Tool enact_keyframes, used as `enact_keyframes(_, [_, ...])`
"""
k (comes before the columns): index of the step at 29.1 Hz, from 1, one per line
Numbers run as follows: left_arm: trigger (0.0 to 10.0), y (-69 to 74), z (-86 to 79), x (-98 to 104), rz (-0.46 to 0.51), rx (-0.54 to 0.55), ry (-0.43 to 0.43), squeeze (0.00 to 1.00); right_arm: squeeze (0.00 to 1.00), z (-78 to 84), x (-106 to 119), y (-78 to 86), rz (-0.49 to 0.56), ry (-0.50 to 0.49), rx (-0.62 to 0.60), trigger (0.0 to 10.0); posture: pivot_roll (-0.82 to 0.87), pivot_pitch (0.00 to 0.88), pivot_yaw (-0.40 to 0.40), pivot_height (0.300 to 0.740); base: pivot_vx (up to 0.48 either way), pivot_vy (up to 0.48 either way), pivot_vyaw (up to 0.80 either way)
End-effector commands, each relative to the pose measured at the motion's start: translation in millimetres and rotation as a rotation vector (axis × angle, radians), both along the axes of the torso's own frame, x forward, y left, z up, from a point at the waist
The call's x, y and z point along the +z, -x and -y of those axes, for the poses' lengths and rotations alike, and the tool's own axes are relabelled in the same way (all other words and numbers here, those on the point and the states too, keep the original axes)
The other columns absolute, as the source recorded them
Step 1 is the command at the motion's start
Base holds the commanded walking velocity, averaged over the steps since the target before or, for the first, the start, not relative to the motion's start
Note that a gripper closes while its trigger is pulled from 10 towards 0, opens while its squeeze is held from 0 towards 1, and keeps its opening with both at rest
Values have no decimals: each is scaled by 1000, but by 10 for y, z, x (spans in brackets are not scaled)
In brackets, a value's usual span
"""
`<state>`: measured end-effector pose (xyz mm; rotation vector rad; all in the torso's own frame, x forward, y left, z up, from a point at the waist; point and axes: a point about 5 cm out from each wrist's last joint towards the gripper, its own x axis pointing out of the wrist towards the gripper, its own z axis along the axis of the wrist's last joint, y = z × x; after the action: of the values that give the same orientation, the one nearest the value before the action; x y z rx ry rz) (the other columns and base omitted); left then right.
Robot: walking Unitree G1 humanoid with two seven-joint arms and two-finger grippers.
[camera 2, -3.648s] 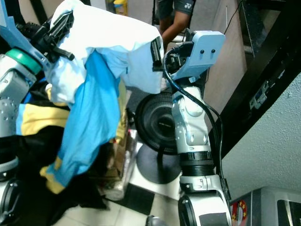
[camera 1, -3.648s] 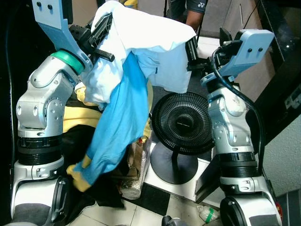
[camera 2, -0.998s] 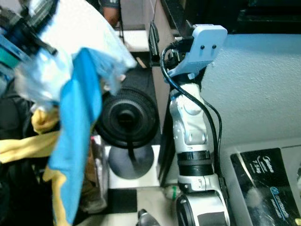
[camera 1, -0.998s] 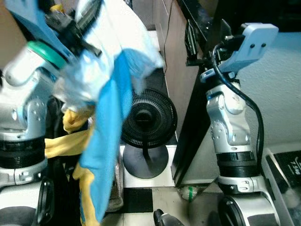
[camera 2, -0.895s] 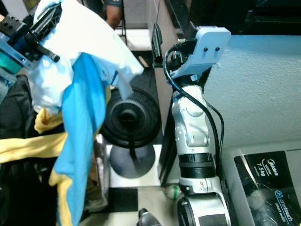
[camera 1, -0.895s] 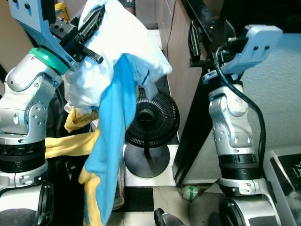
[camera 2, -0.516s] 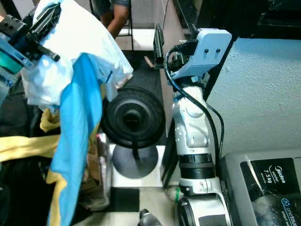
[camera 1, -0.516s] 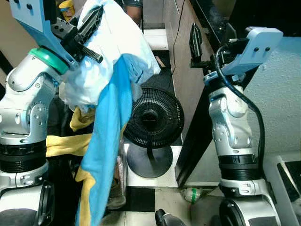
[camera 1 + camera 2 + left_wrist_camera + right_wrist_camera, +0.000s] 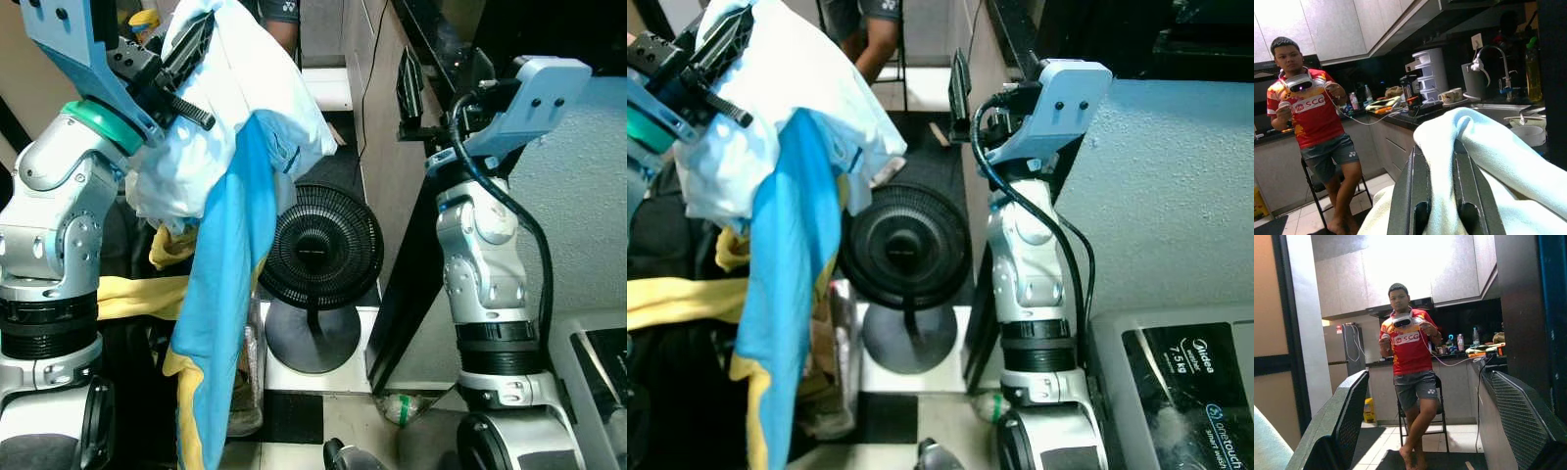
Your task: Clothes washing
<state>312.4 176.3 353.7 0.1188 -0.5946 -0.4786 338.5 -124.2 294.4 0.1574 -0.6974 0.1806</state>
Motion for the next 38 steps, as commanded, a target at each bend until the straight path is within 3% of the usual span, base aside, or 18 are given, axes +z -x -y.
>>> enact_keyframes(1, [10000, 75, -14, 88, 63, 6, 9, 0, 0, -11, 12, -2, 2, 4, 8, 10000, 89, 0, 65, 740, 0, 0, 0])
enact_keyframes(6, [10000, 58, -24, 73, 59, 11, 10, 0, 0, -11, 16, -5, 2, 7, 8, 10000, 88, 0, 64, 740, 0, 0, 0])
enact_keyframes(8, [10000, -16, -39, -59, 19, 41, -9, 0, 0, -18, -14, -21, -8, 12, 6, 10000, 90, 0, 64, 740, 0, 0, 0])
enact_keyframes(13, [10000, -64, -70, -173, -17, 68, -25, 0, 0, -44, -67, -23, -25, 19, 12, 10000, 88, 0, 65, 740, 0, 0, 0])
enact_keyframes(38, [10000, -123, -105, -135, -46, 99, 50, 0, 0, -35, -69, -42, -30, 11, 13, 10000, 91, 2, 65, 740, 0, 14, 0])
